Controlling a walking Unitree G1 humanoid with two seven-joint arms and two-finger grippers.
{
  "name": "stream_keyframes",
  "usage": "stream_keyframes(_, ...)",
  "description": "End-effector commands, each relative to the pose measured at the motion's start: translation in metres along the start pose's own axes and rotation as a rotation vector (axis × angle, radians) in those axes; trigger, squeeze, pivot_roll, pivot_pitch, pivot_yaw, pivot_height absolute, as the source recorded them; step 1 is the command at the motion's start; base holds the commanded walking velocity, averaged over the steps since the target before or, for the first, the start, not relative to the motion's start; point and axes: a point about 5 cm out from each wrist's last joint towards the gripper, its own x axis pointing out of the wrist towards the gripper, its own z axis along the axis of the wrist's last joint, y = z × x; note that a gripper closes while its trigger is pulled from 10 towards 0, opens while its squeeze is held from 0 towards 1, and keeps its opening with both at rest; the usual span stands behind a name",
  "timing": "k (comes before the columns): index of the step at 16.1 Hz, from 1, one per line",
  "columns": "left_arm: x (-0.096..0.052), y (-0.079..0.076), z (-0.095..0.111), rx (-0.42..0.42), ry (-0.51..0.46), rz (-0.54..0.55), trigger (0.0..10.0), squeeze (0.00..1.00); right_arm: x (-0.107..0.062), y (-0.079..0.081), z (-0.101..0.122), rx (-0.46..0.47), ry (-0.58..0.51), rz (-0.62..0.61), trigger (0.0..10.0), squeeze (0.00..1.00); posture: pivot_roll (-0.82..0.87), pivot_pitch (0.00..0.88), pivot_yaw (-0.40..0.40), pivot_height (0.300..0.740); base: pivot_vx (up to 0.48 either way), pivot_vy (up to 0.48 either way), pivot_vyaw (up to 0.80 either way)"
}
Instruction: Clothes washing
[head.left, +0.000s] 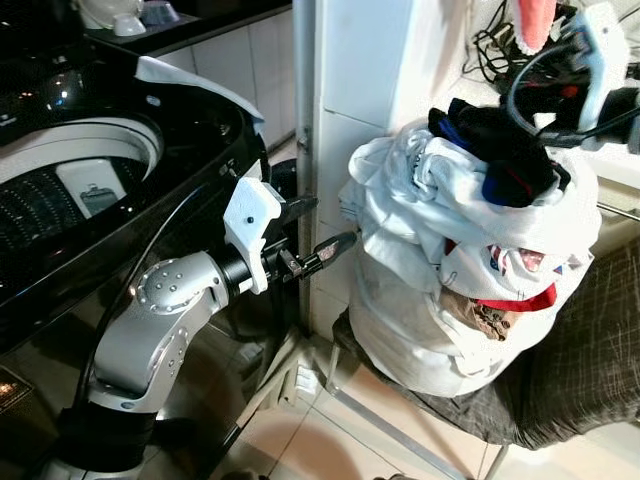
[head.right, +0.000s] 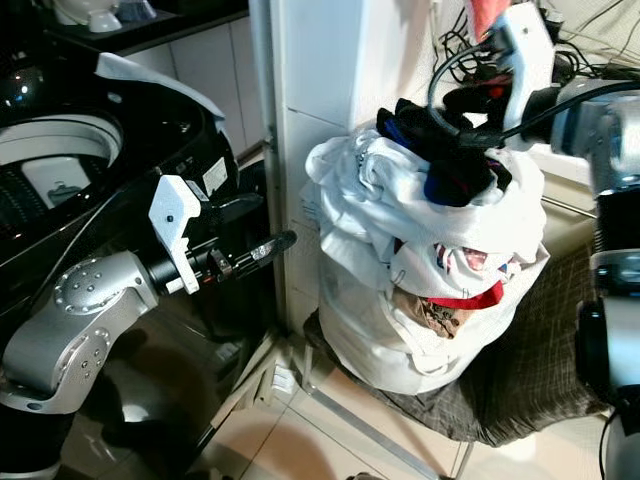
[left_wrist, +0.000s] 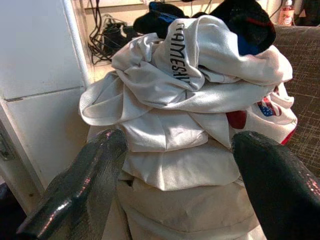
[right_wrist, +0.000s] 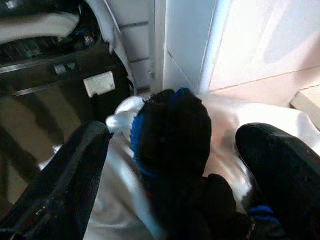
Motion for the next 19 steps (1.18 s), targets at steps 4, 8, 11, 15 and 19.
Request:
stream_keyframes(4, -0.002, -0.003, 0.007, 0.013, 0.001, -0.029, 10.0, 0.00, 0.001, -0.005, -0.008, -0.007, 0.069, -0.036, 10.0, 0.00, -0.04, 0.000, 0.007, 0.740, 0.000, 0.000, 0.00)
stream_keyframes(8, -0.002, -0.003, 0.008, 0.015, 0.002, -0.031, 10.0, 0.00, 0.005, -0.001, -0.017, 0.017, 0.079, 0.020, 10.0, 0.00, -0.05, 0.000, 0.009, 0.740, 0.000, 0.000, 0.00)
stream_keyframes(11, -0.002, -0.004, 0.008, 0.016, 0.005, -0.035, 10.0, 0.00, 0.006, 0.001, -0.019, 0.037, 0.074, 0.053, 3.2, 0.00, -0.05, 0.000, 0.010, 0.740, 0.000, 0.000, 0.00)
stream_keyframes(15, -0.002, -0.007, 0.007, 0.010, 0.010, -0.047, 10.0, 0.00, 0.008, 0.004, -0.024, 0.039, 0.099, 0.078, 2.9, 0.00, -0.05, 0.000, 0.008, 0.740, 0.000, 0.000, 0.00)
stream_keyframes(19, -0.003, -0.008, 0.007, 0.010, 0.009, -0.050, 10.0, 0.00, 0.008, 0.003, -0.024, 0.032, 0.105, 0.062, 0.0, 0.00, -0.05, 0.000, 0.007, 0.740, 0.000, 0.000, 0.00)
